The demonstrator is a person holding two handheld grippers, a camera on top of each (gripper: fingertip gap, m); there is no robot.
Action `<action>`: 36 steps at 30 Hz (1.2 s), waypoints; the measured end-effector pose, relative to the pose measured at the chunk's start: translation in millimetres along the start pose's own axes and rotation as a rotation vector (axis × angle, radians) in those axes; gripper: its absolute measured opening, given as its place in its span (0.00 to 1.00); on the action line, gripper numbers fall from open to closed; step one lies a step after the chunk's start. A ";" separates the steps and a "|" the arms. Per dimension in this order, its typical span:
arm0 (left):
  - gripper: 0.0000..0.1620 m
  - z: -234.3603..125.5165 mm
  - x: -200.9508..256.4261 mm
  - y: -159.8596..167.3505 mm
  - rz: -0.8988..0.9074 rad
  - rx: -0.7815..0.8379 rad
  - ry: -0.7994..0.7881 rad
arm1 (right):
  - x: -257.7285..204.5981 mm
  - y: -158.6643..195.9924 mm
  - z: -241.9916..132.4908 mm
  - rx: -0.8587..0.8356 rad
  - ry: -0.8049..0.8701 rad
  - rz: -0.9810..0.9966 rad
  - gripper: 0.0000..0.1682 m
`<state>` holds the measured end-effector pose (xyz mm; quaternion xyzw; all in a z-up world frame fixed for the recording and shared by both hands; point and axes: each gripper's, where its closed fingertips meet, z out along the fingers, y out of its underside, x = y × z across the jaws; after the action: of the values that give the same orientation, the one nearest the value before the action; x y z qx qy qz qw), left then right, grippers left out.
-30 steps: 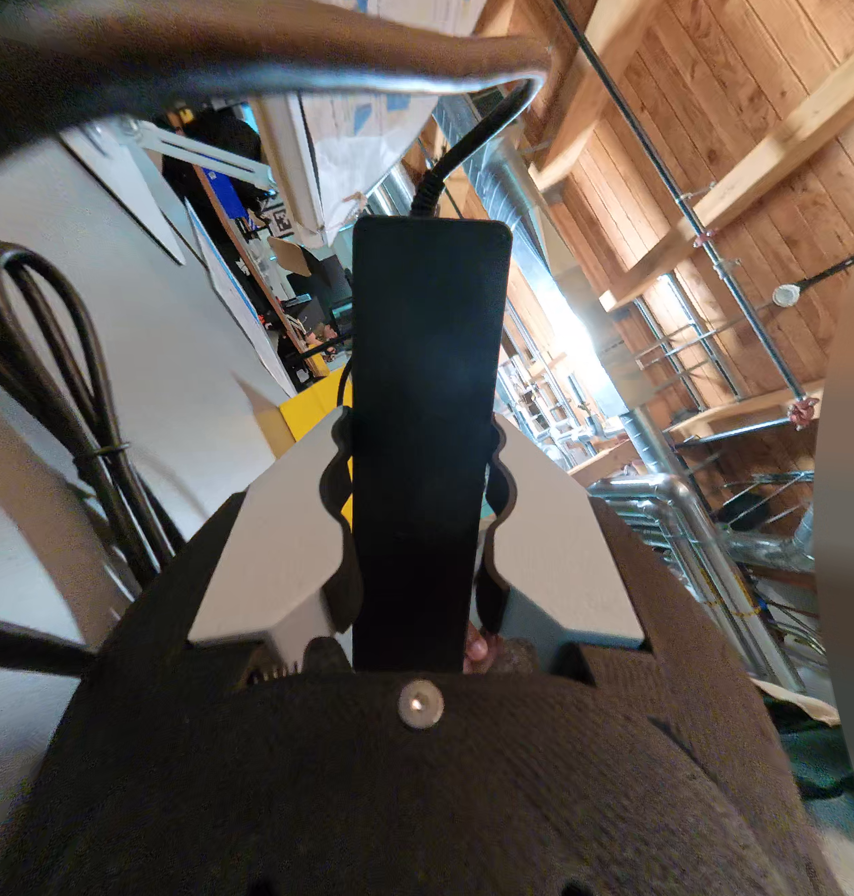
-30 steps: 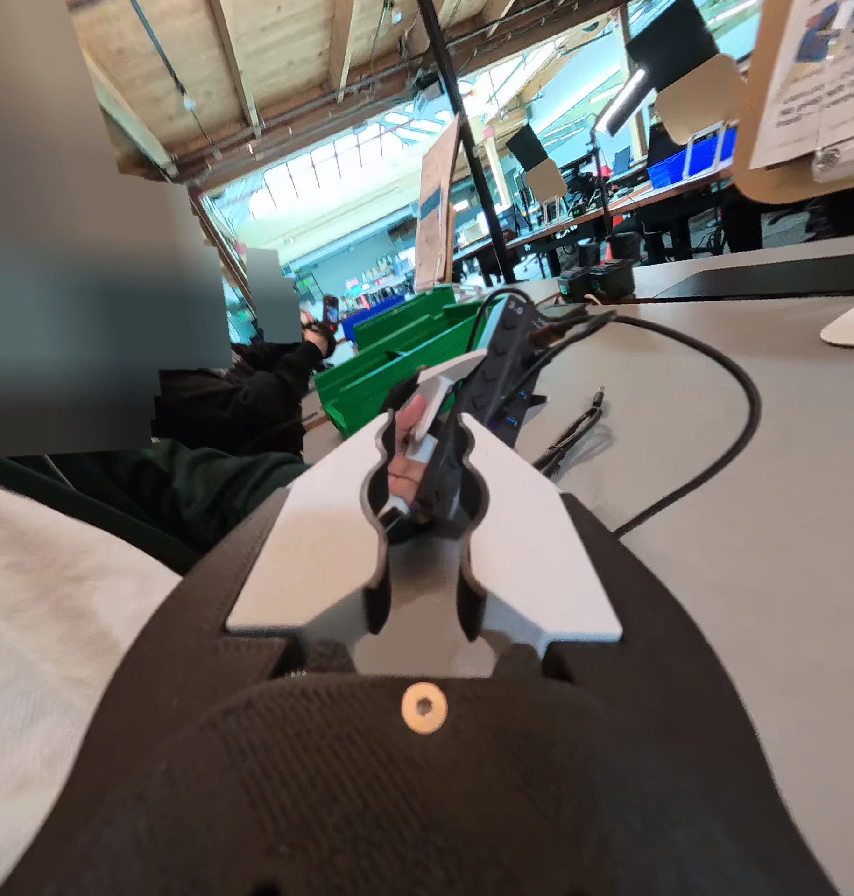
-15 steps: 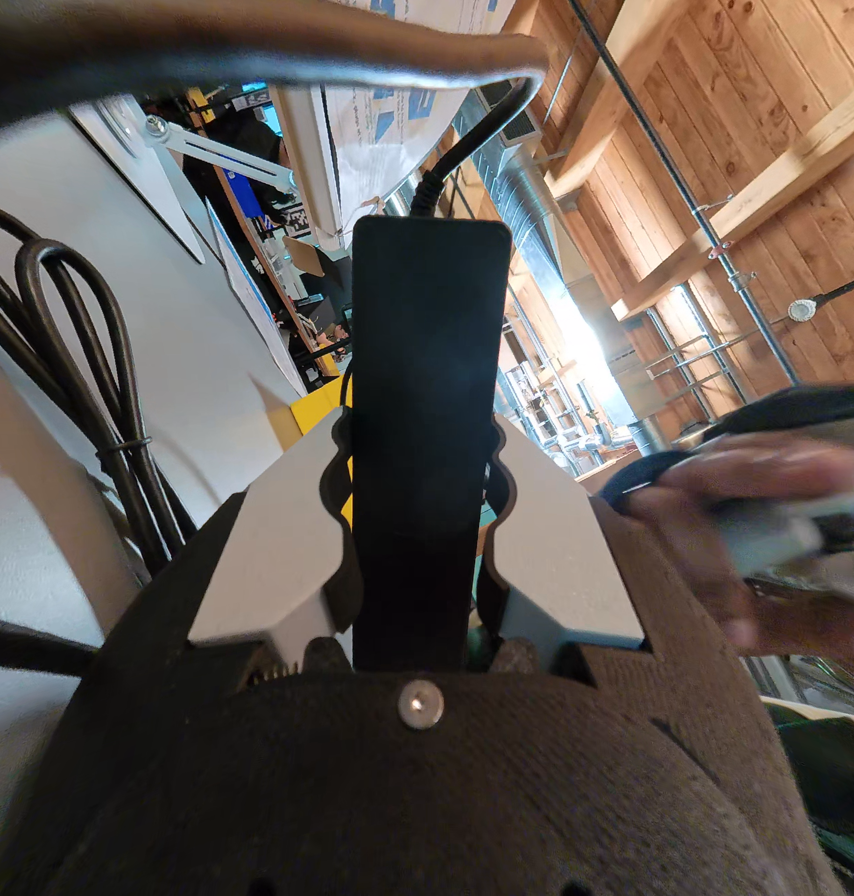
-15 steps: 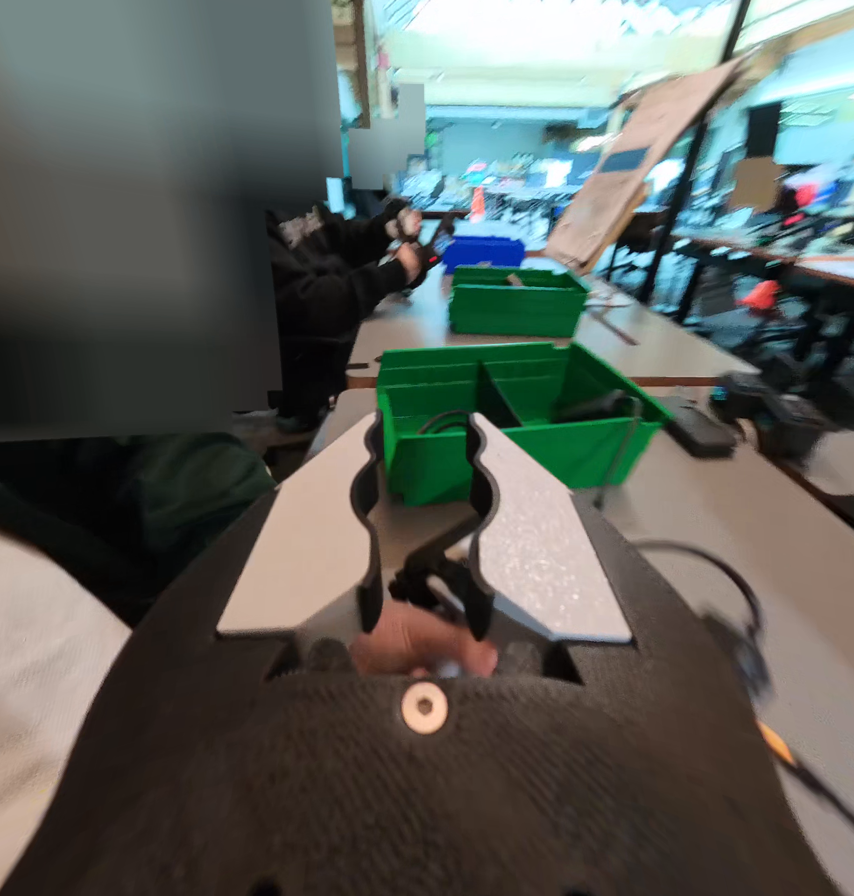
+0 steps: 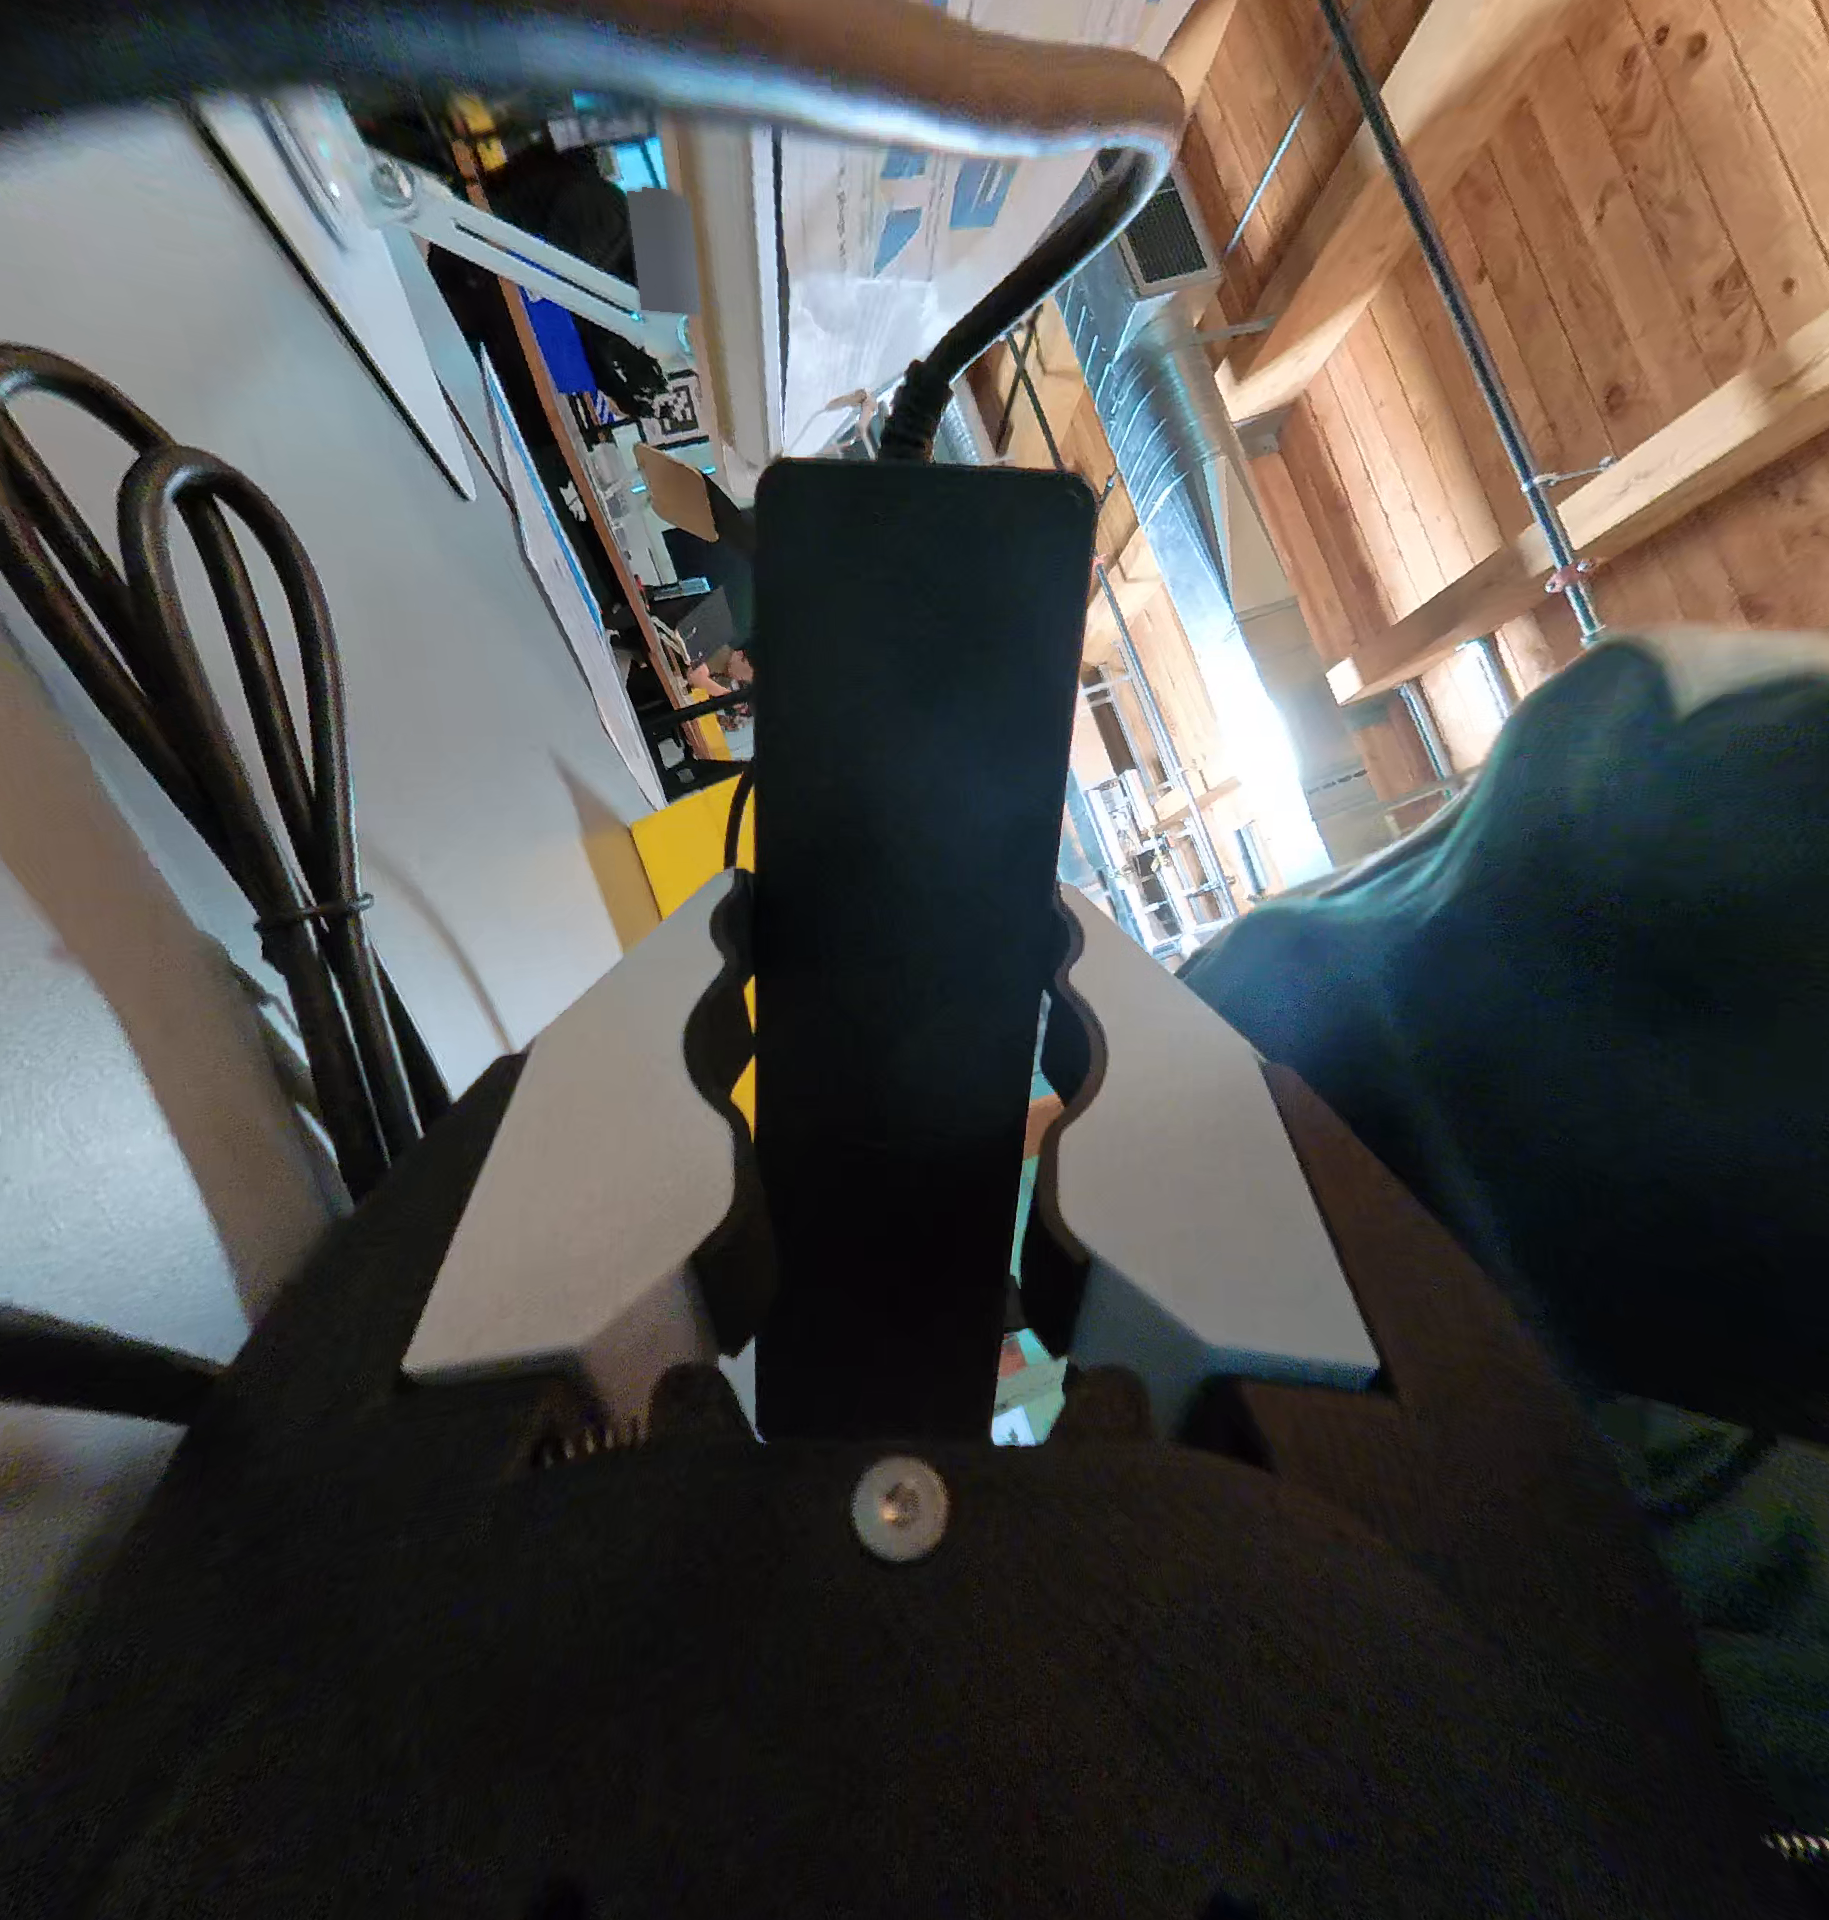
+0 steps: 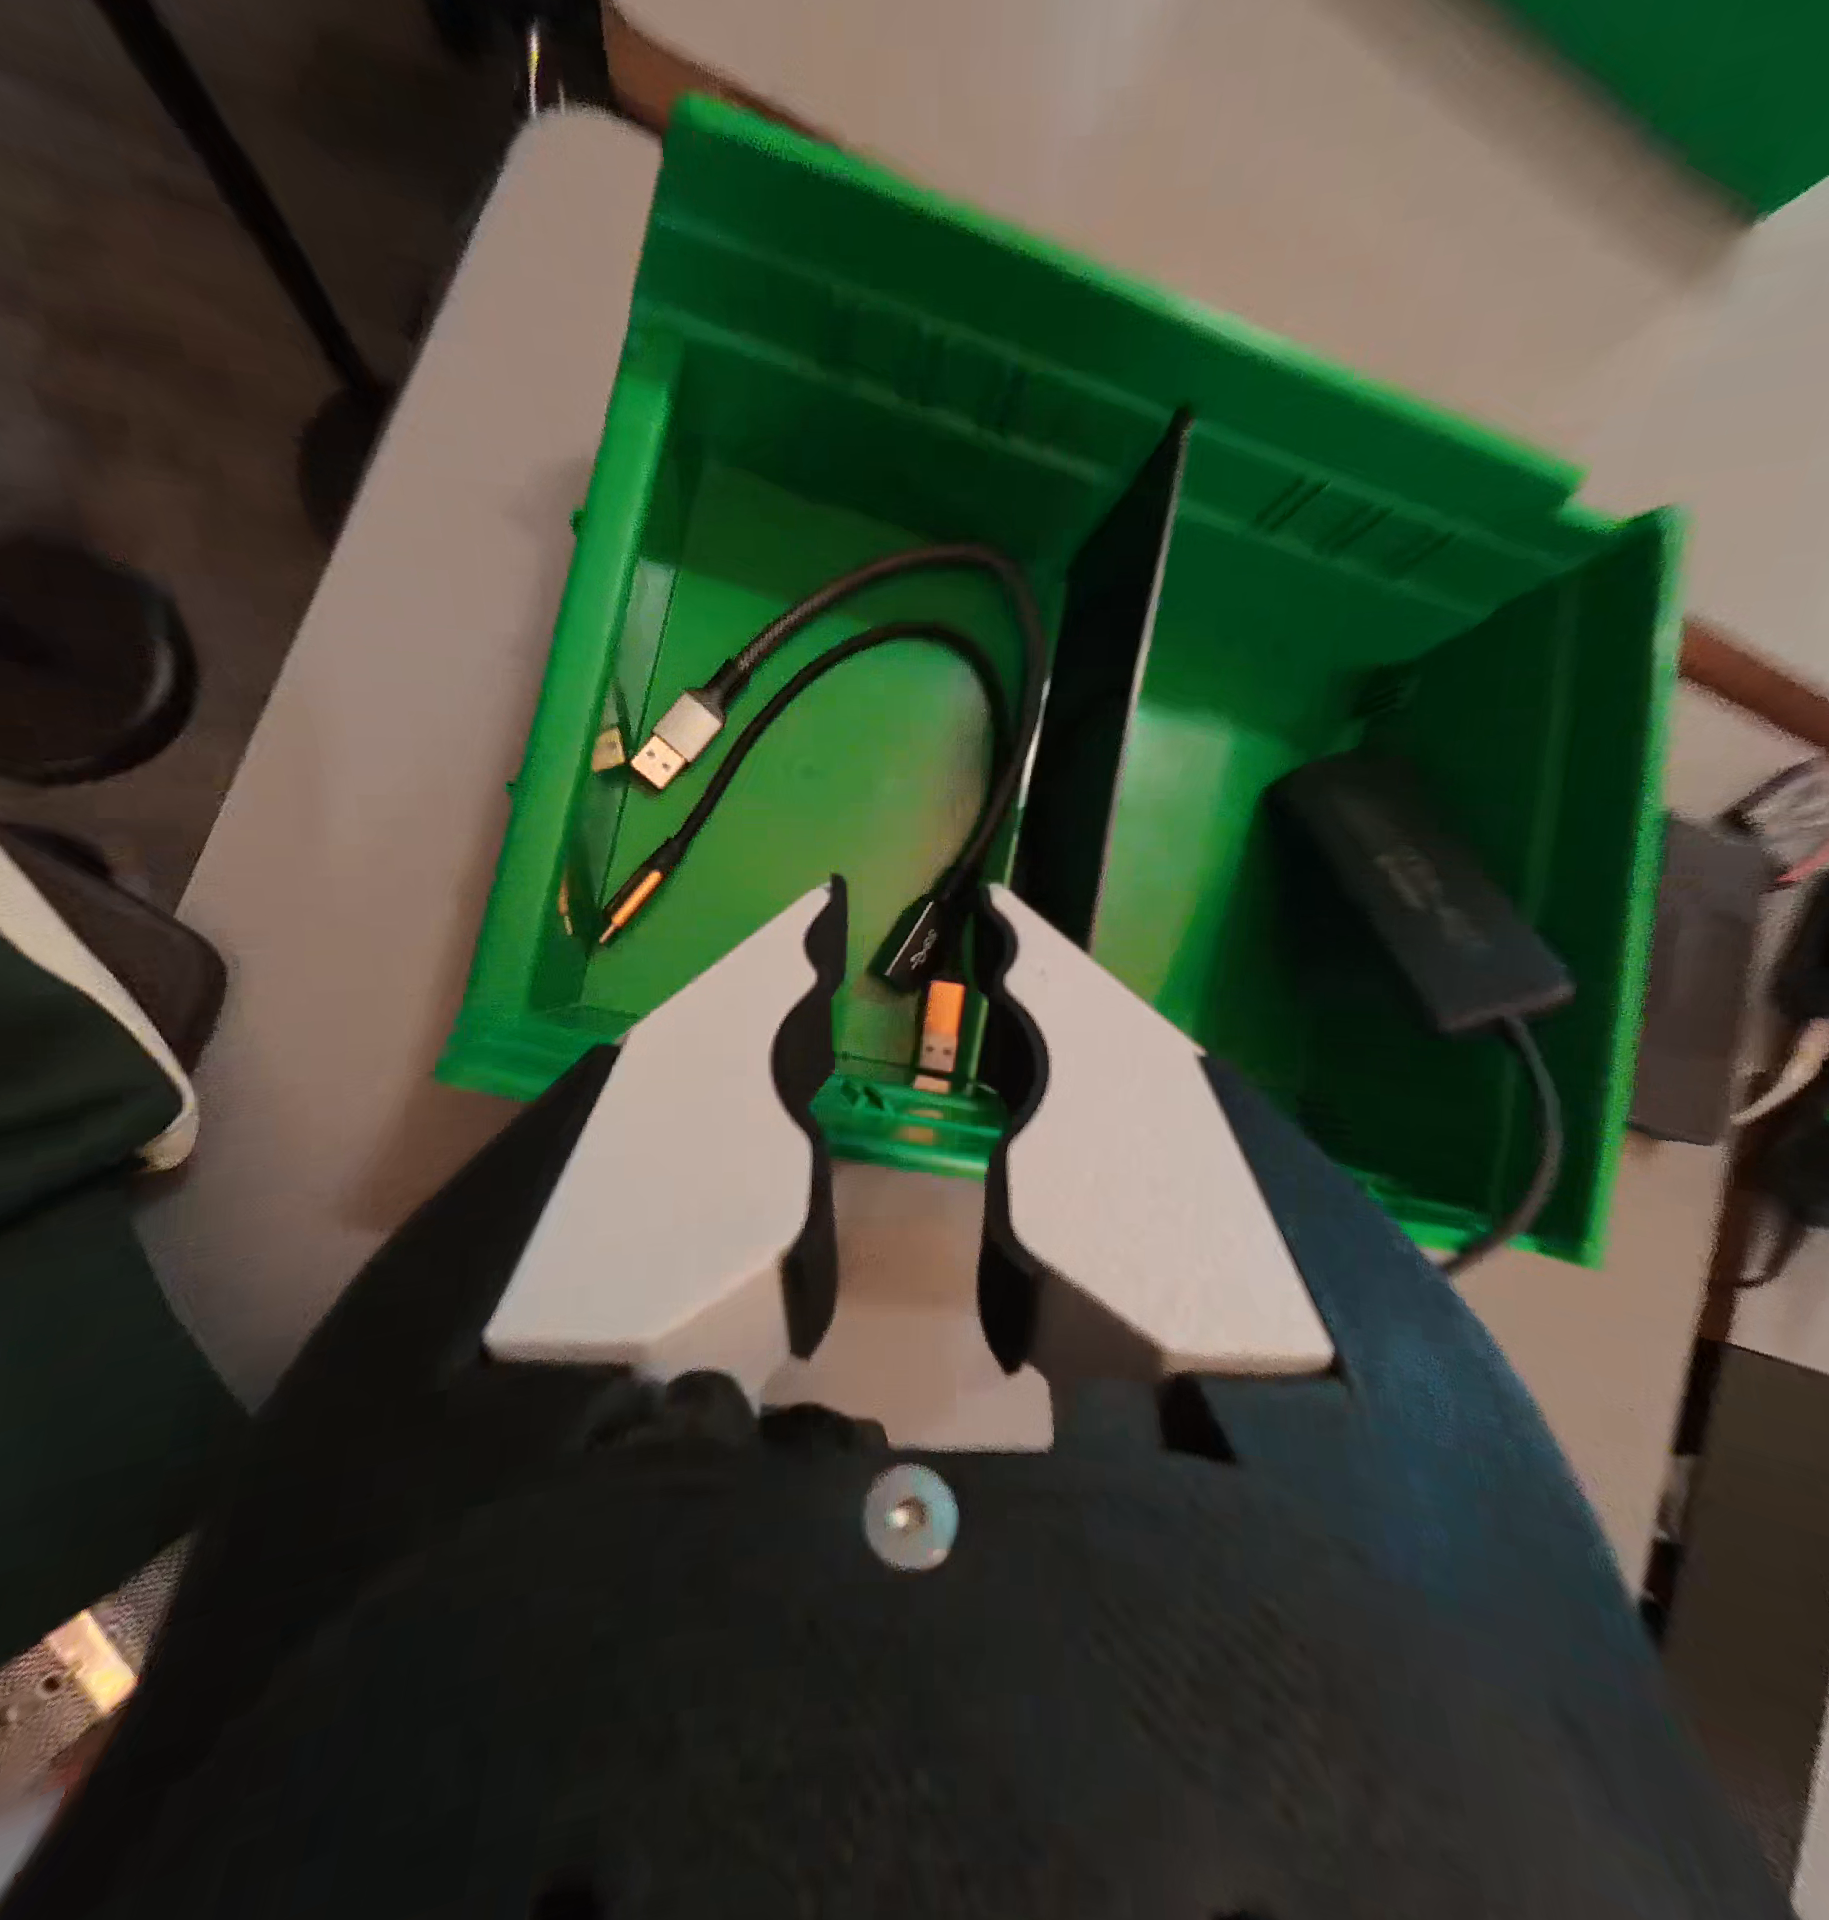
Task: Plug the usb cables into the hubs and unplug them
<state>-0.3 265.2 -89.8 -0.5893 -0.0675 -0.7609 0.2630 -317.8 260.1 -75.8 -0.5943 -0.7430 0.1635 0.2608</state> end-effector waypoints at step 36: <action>0.33 2.7 -4.9 4.6 -0.050 -0.026 0.002 | -0.8 -91.4 -1.4 0.227 -0.246 0.177 0.00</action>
<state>5.0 264.0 -94.5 -0.5899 -0.0718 -0.7688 0.2362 -389.8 237.3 -24.4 -0.5998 -0.6908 0.3398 0.2180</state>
